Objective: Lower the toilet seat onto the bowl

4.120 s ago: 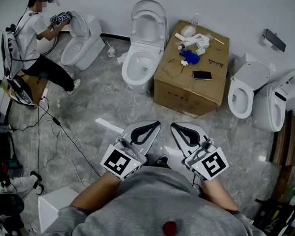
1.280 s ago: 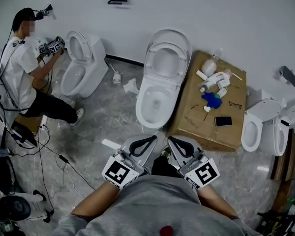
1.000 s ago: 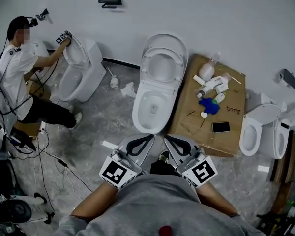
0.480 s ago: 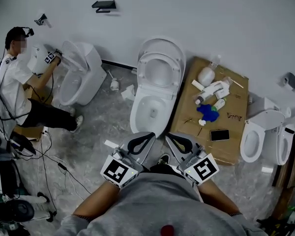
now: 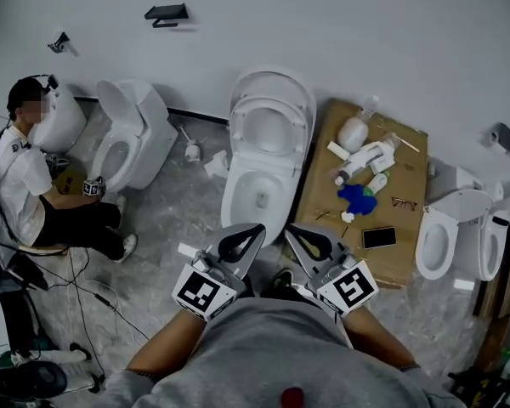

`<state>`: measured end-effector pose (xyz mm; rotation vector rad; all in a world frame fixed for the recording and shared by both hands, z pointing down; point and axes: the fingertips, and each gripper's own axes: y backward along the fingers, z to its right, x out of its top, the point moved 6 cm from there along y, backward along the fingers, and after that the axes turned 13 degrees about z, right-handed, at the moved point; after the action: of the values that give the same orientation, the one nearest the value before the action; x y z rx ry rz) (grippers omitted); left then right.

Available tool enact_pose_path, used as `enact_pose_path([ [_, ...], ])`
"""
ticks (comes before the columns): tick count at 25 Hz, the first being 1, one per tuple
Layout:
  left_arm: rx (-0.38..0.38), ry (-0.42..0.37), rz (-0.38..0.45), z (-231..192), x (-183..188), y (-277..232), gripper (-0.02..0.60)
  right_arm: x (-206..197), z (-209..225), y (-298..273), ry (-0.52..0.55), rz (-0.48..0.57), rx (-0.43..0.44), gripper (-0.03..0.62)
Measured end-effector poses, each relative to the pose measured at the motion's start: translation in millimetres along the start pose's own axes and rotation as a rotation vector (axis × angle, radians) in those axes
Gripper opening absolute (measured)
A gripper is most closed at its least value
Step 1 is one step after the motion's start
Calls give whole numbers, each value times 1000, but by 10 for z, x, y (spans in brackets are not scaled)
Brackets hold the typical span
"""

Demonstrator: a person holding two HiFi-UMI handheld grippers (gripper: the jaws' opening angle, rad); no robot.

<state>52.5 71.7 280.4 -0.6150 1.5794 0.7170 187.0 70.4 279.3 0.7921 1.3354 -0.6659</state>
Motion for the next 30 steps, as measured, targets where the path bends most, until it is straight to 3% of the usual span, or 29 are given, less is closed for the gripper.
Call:
enact_pose_path([
  [7,-95,21,-1,-581,-109,-199,9,-152,263,-399,15,-33,-101,14],
  [18,-279,82,-47,-1851,-220,-494,9,-412,799,-1439,38,-133,-289,15],
  [21,-311,77,-80,-2149,-268,-562,8,-531,931,-1668,46,-169,-319,15],
  [30,-396,51,-29,-2691,-429,-801,9,-851,1372,-2127,111,-331,-367,15],
])
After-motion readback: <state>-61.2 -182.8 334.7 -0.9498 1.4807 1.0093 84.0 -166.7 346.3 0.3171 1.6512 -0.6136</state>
